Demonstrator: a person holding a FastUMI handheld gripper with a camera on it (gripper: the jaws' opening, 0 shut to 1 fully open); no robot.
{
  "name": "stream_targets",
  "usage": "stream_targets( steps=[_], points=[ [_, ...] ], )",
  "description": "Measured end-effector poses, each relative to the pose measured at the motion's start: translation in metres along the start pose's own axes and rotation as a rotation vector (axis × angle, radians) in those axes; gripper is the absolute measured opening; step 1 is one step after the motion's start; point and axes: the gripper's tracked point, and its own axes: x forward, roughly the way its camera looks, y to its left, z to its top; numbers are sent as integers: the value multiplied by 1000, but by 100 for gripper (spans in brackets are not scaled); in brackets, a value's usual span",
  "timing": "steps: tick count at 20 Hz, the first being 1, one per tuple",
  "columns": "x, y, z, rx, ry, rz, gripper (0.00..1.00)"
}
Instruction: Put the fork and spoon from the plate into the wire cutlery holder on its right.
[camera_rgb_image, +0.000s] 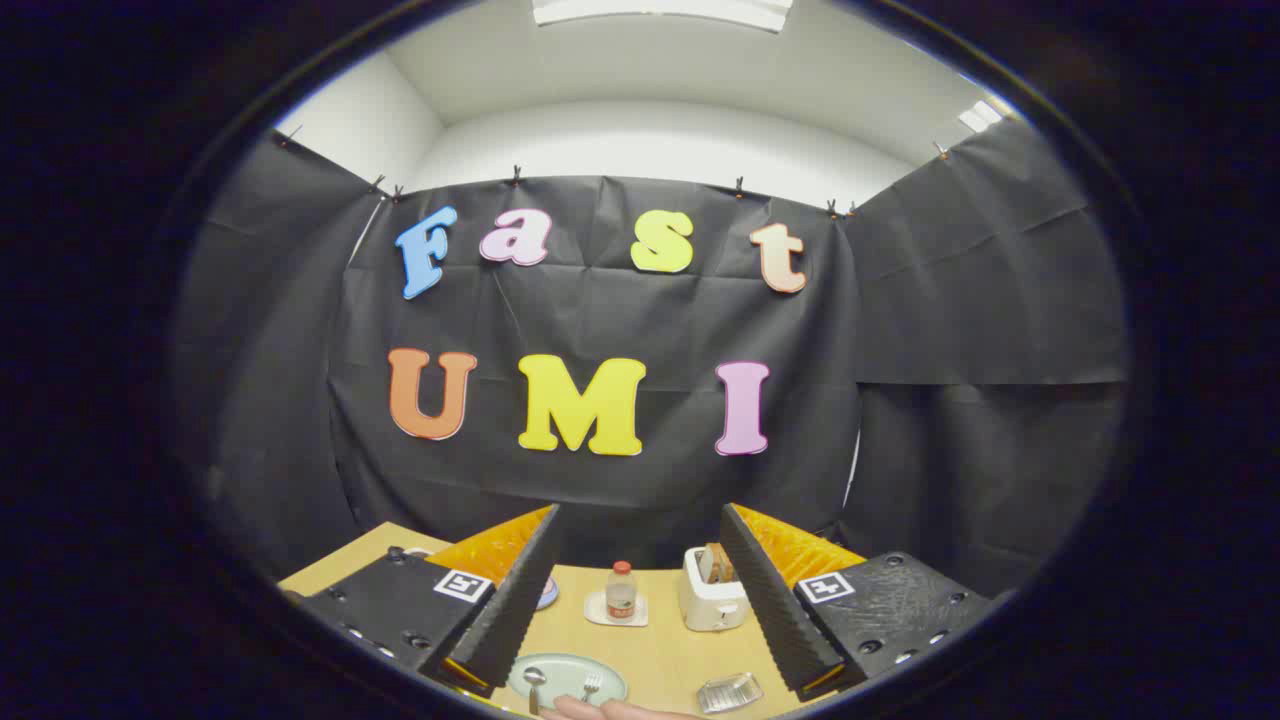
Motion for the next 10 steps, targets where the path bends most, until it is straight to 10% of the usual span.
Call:
stream_targets(
  steps=[10],
  points=[
    [5,-32,-25,2,23,35,95]
  ],
)
